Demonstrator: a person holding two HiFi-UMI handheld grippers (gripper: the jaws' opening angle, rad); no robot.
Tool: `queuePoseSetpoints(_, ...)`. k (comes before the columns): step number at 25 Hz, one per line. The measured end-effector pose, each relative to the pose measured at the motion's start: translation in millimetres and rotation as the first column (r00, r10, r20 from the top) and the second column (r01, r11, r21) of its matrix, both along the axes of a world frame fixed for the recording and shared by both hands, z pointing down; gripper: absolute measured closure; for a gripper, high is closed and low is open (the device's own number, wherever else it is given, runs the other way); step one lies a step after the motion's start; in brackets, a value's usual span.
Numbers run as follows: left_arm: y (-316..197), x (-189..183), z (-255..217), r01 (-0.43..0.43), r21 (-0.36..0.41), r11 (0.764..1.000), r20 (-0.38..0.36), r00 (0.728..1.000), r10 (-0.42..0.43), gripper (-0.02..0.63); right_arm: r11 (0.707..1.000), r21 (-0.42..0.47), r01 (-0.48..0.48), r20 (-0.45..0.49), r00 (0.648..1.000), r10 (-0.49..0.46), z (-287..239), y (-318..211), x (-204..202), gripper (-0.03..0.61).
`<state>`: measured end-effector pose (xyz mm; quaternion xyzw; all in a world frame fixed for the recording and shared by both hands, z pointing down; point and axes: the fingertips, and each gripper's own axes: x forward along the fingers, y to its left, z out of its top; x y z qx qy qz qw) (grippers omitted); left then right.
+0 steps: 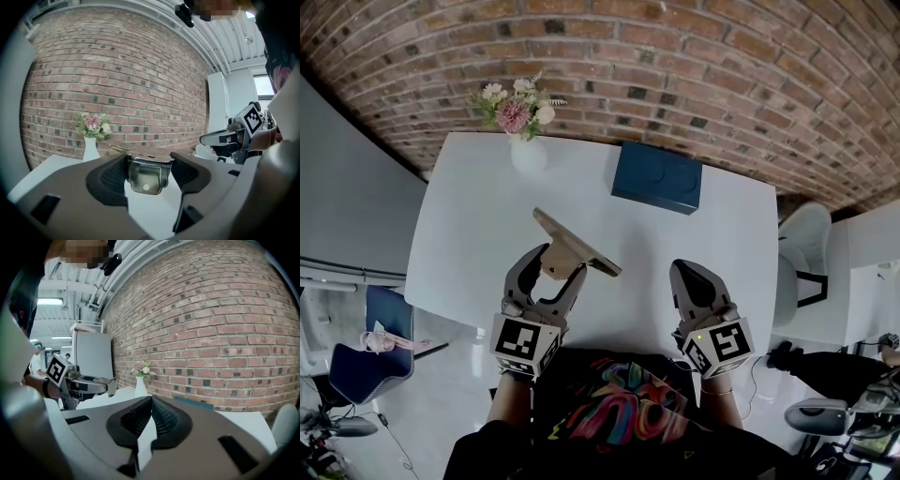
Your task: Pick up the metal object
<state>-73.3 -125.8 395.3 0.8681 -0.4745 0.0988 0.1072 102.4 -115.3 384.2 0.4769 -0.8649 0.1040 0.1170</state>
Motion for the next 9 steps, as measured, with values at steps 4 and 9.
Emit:
queuePoseSetpoints(4,-0.3,1.7,-0.1,-0.015,0.001,1.000,0.007,1.000,0.015,0.319,1.000,0.007,0.006,-0.004,1.000,-0.006,0.0,0.1,-0.5,0.563)
queuePoseSetpoints(9,1.6,2.1,-1.0,-0.026,0.005,1.000,0.005,1.000,0.026,0.319,1.000,0.010,0.011,-0.016,1.000,-0.011,-0.4,3.0,-1.6,0.563)
